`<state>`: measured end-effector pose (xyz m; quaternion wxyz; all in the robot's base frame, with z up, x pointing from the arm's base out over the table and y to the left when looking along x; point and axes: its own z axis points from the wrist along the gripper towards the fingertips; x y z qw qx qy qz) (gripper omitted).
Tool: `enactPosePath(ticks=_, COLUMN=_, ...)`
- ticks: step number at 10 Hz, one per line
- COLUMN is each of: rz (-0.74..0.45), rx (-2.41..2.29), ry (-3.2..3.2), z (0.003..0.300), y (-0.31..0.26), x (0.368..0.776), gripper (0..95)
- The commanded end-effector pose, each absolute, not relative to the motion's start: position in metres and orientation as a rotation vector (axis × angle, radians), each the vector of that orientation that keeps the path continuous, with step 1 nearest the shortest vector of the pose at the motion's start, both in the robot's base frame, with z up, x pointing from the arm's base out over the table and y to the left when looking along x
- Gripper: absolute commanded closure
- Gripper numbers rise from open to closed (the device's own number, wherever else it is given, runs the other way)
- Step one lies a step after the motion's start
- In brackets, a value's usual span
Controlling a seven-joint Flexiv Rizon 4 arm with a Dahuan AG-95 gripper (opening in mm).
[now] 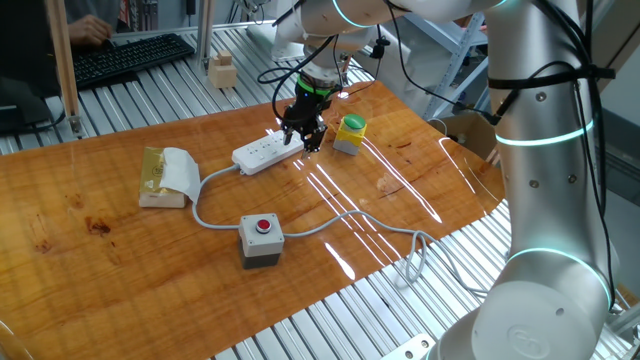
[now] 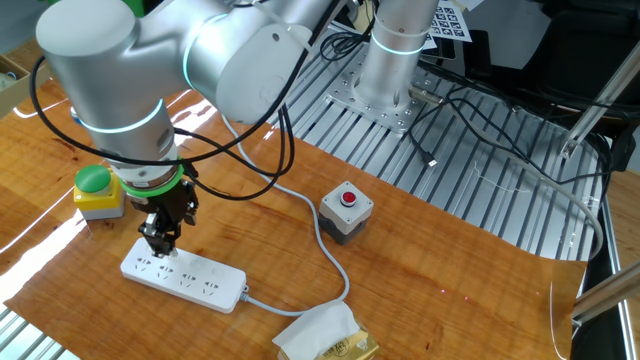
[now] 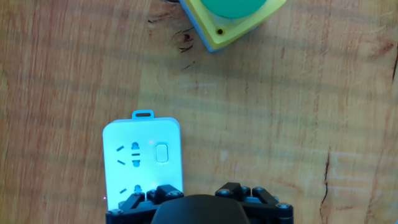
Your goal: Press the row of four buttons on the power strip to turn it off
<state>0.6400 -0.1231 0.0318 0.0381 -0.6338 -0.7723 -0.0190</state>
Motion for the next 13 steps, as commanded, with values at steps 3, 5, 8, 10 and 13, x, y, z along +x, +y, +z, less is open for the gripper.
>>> enactPosePath(ticks=3, rz=-0.072, rx=-1.946, ry=-2.377, z=0.0313, y=-0.1227, x=0.6394, gripper=38.0)
enactPosePath(ticks=5, rz=-0.078, rx=-1.949, ry=-2.377, z=0.0311, y=-0.1226, x=0.6394, gripper=38.0)
enactPosePath(ticks=8, rz=-0.085, rx=-1.947, ry=-2.378, z=0.0306, y=-0.1220, x=0.6398, gripper=38.0)
enactPosePath(ticks=10, rz=-0.087, rx=-1.942, ry=-2.382, z=0.0298, y=-0.1215, x=0.6403, gripper=38.0)
enactPosePath(ticks=13, rz=-0.093, rx=-1.949, ry=-2.381, z=0.0242, y=-0.1193, x=0.6416, gripper=38.0)
